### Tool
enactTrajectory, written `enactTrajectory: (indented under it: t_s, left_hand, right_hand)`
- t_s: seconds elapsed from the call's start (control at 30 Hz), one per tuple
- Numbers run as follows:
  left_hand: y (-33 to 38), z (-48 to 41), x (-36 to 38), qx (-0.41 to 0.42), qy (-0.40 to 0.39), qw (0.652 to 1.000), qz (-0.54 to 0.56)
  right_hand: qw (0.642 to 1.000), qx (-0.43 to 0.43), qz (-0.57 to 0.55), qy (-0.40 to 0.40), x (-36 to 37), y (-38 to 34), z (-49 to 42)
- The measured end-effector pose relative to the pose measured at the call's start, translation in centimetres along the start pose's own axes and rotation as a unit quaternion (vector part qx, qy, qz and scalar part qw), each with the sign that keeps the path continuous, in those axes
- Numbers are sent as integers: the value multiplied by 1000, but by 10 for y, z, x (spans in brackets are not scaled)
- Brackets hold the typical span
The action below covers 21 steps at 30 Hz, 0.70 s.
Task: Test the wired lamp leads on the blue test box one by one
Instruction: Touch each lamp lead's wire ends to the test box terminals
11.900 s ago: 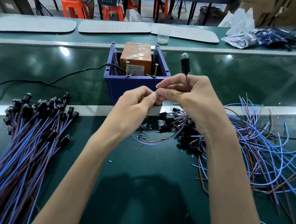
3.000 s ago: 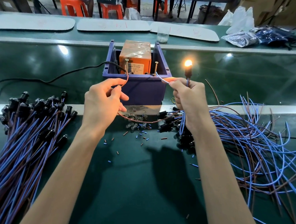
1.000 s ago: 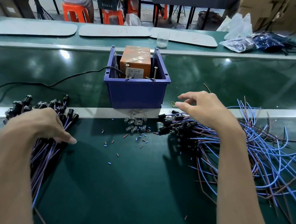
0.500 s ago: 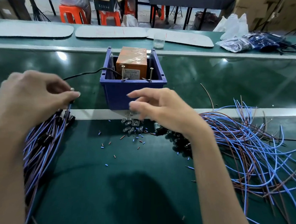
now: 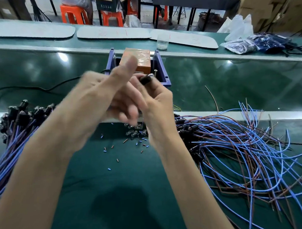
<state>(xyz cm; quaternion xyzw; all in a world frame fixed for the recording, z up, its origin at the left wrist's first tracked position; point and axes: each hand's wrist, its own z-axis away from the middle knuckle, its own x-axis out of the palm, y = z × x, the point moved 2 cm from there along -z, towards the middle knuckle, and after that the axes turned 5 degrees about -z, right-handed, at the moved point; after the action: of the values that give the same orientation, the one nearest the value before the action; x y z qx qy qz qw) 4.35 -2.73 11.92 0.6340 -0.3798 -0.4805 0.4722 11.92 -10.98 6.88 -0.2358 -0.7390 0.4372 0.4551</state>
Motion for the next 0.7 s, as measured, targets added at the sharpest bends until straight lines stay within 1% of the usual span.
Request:
enactTrajectory:
  t_s: [0.03,0.07,0.1,0.13,0.2,0.23,0.27,0.3,0.33,0.43,0.47,0.5,0.53,0.6,0.67,0.7]
  left_hand:
    - [0,1,8,-55,-77,995,21]
    - [-2,1,14,-94,-123,988,24]
    - [-5,-1,18,-121,-128,984,29]
    - [-8,-4,21,-137,-107,984,38]
    - [-16,-11,22,-146,-41,986,70]
    - [-18,-15,21,-143,0,984,111]
    - [-20,-18,19,-135,42,974,178]
    - [-20,-20,16,-124,82,953,263]
    - [-20,-21,12,-108,121,922,351]
    - [-17,-20,-3,-73,208,800,557]
    - [-18,-19,-7,-59,224,760,608]
    - [-17,-18,-10,-42,234,727,644]
    - [-18,-16,-12,-25,245,706,663]
    - [-21,-14,-14,-8,274,692,668]
    - [-23,-14,-14,-9,299,695,654]
    - [-24,-13,-15,-13,307,703,641]
  right_hand:
    - [999,-10,-33,15,1,-5,1]
    - [997,-17,-66,25,2,-10,2]
    - [995,-28,-92,32,2,-16,3]
    - [993,-41,-106,40,2,-23,3]
    - [989,-70,-109,67,0,-36,4]
    - [987,-85,-105,83,-2,-42,4]
    - [985,-97,-101,101,-4,-47,5]
    - [982,-107,-102,119,-6,-51,5]
    - [978,-113,-106,137,-9,-55,6]
    - [967,-118,-131,185,-21,-65,4]
    - [964,-116,-140,196,-25,-68,2]
    - [961,-111,-148,207,-30,-70,1]
    - [959,-103,-154,215,-34,-70,-1]
    - [955,-86,-174,222,-42,-70,-3]
    - [949,-73,-210,221,-49,-69,-3]
    - [945,-67,-230,221,-52,-69,-4]
